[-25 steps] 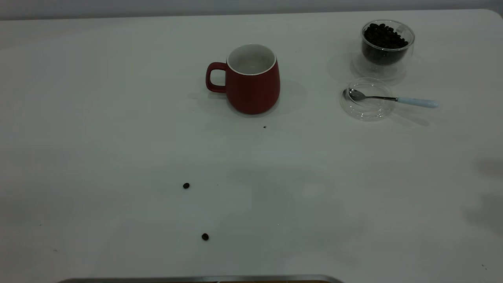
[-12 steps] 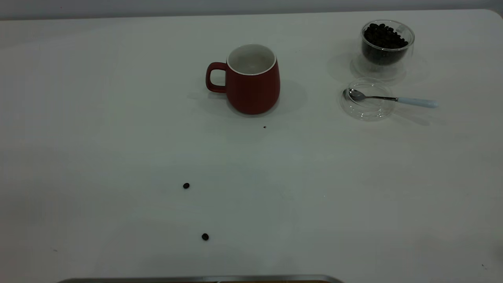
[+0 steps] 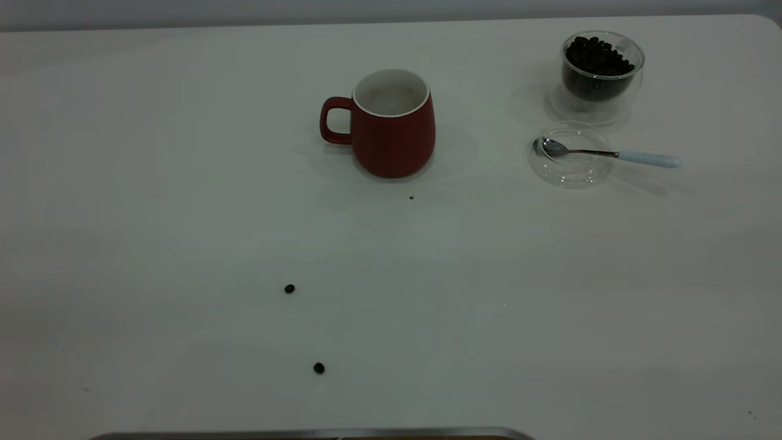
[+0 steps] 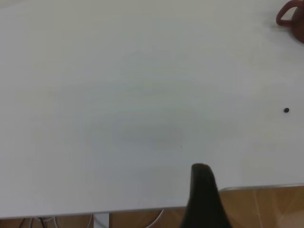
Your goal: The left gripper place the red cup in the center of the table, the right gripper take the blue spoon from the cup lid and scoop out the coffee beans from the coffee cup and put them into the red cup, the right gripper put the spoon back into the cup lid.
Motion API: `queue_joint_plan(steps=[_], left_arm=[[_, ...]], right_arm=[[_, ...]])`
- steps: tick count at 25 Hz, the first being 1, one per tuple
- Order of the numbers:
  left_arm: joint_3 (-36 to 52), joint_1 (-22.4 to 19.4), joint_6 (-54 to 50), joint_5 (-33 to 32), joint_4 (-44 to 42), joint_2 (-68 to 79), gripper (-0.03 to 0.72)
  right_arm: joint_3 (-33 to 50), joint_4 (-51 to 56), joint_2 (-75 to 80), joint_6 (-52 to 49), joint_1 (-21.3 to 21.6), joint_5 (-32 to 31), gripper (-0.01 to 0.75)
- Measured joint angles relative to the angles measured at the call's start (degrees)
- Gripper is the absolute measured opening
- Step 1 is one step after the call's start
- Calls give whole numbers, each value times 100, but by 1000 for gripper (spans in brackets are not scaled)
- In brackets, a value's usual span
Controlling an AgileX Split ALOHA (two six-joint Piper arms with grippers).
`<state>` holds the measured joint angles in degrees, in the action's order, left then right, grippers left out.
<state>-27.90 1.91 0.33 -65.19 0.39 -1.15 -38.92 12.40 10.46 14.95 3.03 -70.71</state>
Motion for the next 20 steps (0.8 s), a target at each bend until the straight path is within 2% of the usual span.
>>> queue_joint_plan(steps=[3, 9, 20], left_arm=[[0, 0, 0, 0, 0, 0, 587], [0, 0, 0, 0, 0, 0, 587], [0, 0, 11, 0, 0, 0, 587]], right_arm=[[380, -137, -376, -37, -257, 0, 441], [1085, -445, -971, -49, -306, 355, 441], [1157, -610, -1140, -190, -303, 534, 441]])
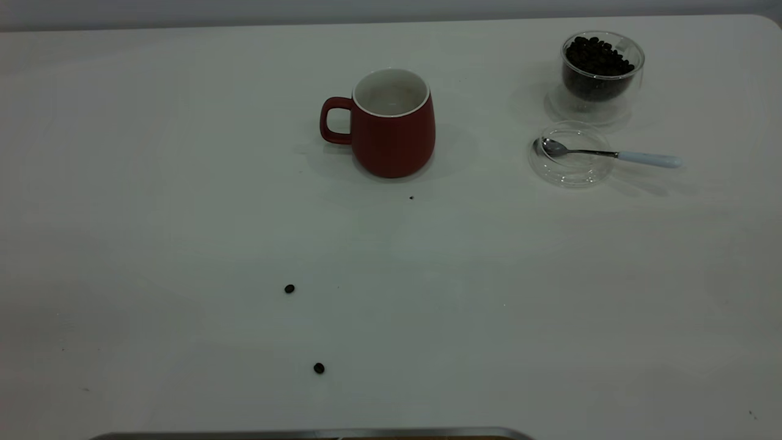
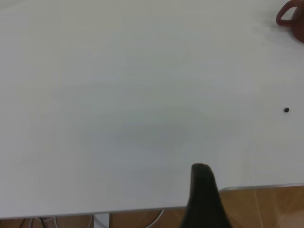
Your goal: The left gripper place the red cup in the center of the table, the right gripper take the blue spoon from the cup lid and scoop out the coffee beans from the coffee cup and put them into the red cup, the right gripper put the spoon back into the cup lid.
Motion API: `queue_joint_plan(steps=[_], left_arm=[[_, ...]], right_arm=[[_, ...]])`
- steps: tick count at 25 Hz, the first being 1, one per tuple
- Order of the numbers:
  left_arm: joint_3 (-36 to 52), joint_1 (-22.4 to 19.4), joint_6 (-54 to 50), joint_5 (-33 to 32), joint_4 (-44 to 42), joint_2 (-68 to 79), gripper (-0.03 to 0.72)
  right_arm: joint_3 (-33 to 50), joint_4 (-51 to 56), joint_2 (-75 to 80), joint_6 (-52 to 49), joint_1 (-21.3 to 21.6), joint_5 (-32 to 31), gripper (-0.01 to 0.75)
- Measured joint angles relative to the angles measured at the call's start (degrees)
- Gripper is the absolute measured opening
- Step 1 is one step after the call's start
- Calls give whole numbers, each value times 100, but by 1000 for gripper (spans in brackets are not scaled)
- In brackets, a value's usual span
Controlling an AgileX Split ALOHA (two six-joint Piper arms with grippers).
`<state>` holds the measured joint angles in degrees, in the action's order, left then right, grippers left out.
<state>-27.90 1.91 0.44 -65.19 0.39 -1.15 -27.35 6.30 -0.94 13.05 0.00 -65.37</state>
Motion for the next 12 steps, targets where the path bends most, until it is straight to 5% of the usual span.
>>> queue_joint_plan(steps=[12], left_arm=[[0, 0, -5, 0, 0, 0, 587]], right_arm=[[11, -536, 0, -619, 0, 23, 441]])
